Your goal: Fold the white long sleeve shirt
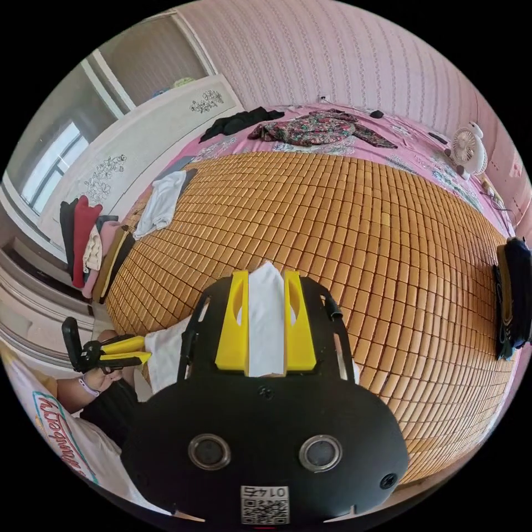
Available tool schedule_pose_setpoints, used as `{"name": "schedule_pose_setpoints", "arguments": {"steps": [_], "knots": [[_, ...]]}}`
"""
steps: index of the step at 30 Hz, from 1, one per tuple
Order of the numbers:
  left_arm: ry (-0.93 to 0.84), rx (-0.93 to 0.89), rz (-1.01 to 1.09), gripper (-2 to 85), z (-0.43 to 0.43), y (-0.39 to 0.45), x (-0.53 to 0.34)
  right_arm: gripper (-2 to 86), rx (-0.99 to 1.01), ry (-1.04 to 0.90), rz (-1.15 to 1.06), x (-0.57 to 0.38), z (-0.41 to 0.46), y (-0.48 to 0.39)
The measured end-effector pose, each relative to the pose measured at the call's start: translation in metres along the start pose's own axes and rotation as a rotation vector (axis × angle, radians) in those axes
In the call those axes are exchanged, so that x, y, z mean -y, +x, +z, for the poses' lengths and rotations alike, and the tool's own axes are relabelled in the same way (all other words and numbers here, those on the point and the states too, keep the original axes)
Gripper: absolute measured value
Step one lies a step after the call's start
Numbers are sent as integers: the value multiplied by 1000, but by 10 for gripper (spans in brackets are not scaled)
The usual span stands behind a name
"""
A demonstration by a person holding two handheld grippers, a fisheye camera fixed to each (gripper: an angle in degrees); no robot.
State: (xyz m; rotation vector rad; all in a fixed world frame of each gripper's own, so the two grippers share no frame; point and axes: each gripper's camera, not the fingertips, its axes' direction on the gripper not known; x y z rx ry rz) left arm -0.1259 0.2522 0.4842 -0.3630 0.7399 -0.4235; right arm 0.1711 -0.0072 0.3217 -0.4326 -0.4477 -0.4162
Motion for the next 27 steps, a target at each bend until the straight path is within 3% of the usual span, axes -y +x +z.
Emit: {"name": "schedule_pose_setpoints", "arguments": {"steps": [5,9,16,18,21,27], "knots": [[55,71,-11,119,-6,-3,6,155,-91,-128,-72,13,40,-2],[60,65,11,135,5,8,19,147,-79,-241,-118,17,75,-2],[-43,-7,18,52,19,28,24,97,-58,-183,-79,6,63,13],[-44,-20,8,42,18,25,24,42,18,-204,-87,1,56,16],[-76,-17,23,31,10,28,25,29,101,-180,-84,-8,36,22],[48,-41,217,18,-51,71,7,20,280,31,-120,-31,-33,30]]}}
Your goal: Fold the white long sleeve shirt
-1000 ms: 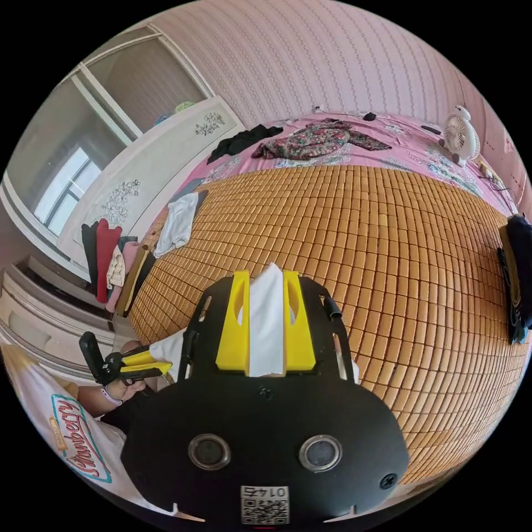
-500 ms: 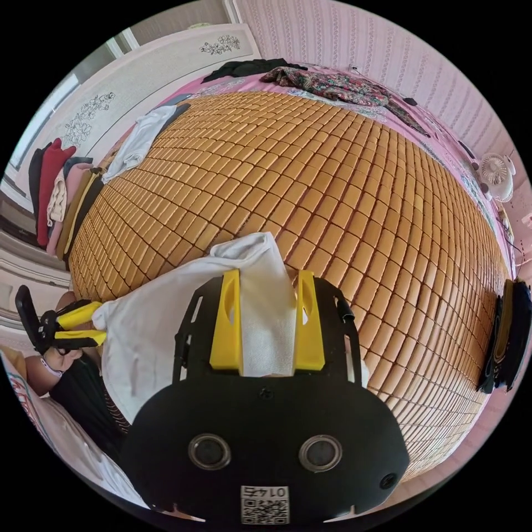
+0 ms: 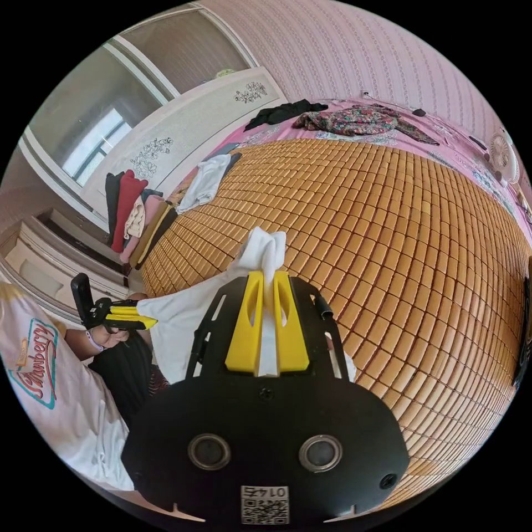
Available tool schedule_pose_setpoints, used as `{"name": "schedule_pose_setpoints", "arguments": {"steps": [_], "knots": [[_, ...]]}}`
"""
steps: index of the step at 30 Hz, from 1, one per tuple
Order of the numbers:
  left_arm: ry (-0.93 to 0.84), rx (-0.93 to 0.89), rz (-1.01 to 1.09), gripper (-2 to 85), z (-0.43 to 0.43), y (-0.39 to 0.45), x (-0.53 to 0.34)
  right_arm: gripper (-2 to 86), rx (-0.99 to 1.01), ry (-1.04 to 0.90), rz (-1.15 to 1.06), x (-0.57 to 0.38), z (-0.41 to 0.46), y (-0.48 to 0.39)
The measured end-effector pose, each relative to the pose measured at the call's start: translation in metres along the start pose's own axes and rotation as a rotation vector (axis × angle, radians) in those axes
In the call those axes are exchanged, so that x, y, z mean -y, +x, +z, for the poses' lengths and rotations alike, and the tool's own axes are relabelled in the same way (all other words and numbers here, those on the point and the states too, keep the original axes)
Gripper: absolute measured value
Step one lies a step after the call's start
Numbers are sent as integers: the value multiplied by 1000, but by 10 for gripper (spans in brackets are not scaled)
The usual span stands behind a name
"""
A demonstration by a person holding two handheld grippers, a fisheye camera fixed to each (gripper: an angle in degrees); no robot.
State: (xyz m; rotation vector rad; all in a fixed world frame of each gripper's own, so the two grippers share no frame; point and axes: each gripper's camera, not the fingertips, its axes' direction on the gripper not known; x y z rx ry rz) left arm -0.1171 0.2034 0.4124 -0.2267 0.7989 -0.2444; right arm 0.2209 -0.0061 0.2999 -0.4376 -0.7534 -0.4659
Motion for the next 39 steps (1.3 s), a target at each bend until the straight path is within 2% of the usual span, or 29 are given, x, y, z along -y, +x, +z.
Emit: {"name": "schedule_pose_setpoints", "arguments": {"steps": [3,7,9,14,16,18,20,23,26,28,31,34,37,39], "knots": [[72,2,44,16,-27,17,-5,19,50,54,-59,3,-23,-10],[206,-9,-41,15,-61,9,-6,20,100,68,-181,41,-32,-30],[272,15,-75,15,-75,-3,-4,21,121,49,-316,92,-27,-55],[425,211,-81,29,-112,-58,20,32,84,-12,-656,239,19,-153],[475,353,-232,44,-124,-120,37,45,33,-31,-657,300,57,-194],[477,434,-434,61,-127,-174,36,115,-48,-65,-555,360,112,-231],[442,428,-542,79,-121,-211,26,135,-62,-110,-460,373,147,-239],[332,431,-611,83,-109,-224,-1,141,-62,-163,-460,333,179,-236],[391,337,-575,64,-113,-189,-40,152,-73,-330,-540,243,180,-205],[446,228,-492,29,-109,-150,-69,148,-40,-386,-486,172,157,-170],[402,141,-391,-3,-90,-101,-87,139,-70,-437,-267,43,92,-107],[340,70,-257,-8,-66,-52,-88,124,-230,-419,-20,-87,8,-64],[291,-33,-77,-9,-39,-4,-76,114,-326,-317,246,-192,-77,-35],[252,-54,7,-8,-21,23,-63,107,-384,-164,444,-258,-136,-22]]}}
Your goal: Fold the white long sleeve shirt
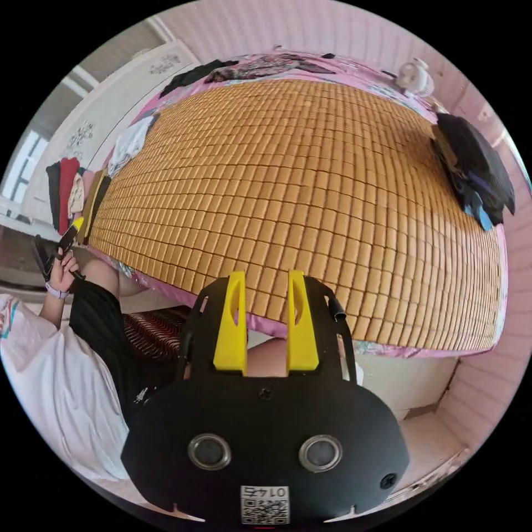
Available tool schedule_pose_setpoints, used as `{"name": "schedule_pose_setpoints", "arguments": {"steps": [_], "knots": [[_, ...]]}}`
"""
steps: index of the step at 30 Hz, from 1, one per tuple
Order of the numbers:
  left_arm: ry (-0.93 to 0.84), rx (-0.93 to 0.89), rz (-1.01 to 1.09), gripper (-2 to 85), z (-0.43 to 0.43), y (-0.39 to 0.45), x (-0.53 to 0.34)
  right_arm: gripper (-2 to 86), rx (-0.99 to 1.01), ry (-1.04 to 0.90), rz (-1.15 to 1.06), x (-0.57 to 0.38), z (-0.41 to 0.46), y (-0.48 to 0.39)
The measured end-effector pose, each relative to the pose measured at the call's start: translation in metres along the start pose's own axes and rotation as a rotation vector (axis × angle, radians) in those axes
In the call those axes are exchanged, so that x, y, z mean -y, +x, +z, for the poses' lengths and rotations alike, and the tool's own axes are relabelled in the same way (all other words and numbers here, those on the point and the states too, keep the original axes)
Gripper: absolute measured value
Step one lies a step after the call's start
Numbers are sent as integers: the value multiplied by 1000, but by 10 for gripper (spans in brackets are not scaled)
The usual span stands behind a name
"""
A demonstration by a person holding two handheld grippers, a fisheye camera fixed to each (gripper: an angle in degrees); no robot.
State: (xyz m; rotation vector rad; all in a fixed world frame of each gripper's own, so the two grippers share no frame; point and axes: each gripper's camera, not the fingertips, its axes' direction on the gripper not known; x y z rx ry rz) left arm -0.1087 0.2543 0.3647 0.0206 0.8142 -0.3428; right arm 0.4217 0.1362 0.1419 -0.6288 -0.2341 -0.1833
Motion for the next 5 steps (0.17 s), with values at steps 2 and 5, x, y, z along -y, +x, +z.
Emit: {"name": "schedule_pose_setpoints", "arguments": {"steps": [2,5], "knots": [[-29,-45,57,-6,24,25,11,103,22,114,145,-36,-20,35],[-53,-184,211,12,69,72,37,105,52,261,280,-74,-39,78]]}}
